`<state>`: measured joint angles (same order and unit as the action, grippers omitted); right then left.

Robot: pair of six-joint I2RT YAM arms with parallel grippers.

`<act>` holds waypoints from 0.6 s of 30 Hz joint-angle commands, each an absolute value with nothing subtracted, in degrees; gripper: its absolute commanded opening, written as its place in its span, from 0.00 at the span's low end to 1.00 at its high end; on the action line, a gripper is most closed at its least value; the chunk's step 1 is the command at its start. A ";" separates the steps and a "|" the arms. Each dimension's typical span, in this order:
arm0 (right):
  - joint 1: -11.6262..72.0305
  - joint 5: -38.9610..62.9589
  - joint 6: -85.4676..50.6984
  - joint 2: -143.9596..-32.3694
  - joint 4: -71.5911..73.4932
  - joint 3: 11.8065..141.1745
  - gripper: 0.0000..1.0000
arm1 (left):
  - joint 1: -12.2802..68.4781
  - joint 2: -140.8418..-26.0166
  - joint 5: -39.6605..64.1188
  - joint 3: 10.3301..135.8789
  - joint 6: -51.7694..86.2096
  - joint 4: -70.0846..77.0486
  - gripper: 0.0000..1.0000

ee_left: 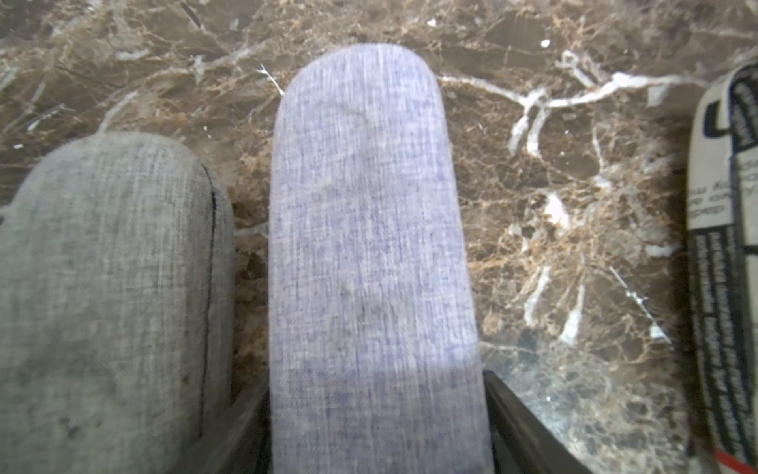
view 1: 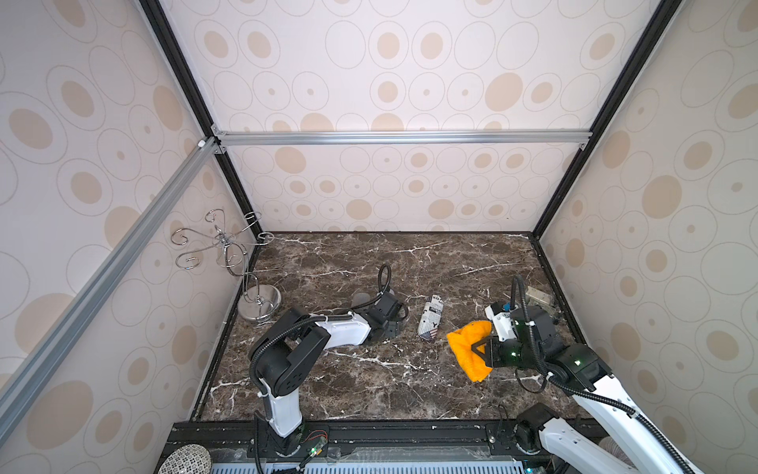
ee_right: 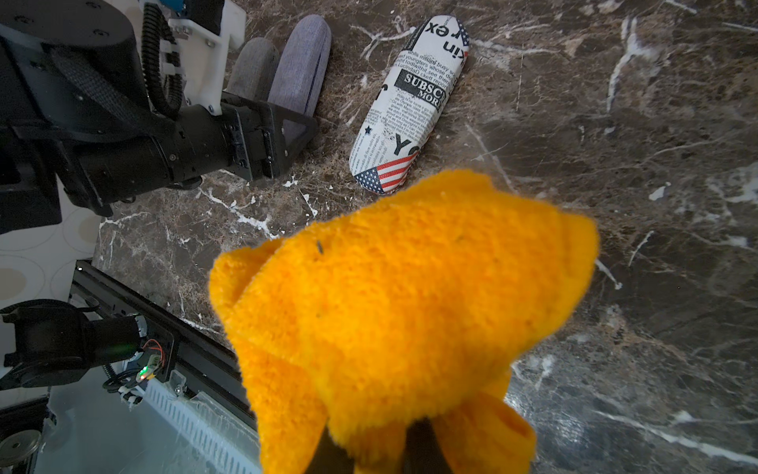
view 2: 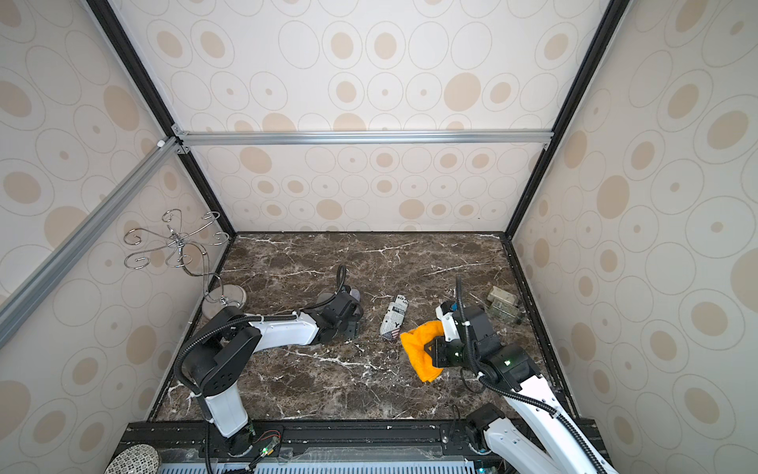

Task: Wipe the eyeglass case
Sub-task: Pick up the eyeglass case from the center of the board.

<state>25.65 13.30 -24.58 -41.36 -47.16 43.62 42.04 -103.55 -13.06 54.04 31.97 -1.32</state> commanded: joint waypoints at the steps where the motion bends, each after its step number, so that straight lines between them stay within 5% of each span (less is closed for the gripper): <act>1: 25.82 13.53 -24.79 -40.96 -47.01 42.57 0.00 | 41.00 -104.72 -11.77 55.38 32.99 -0.07 0.74; 10: 25.76 11.95 -25.01 -40.73 -48.28 42.62 0.00 | 40.97 -103.39 -10.44 52.88 32.45 1.69 0.62; 18: 26.31 11.63 -23.21 -44.48 -48.62 46.25 0.00 | 43.60 -88.63 -6.13 43.80 21.72 4.92 0.62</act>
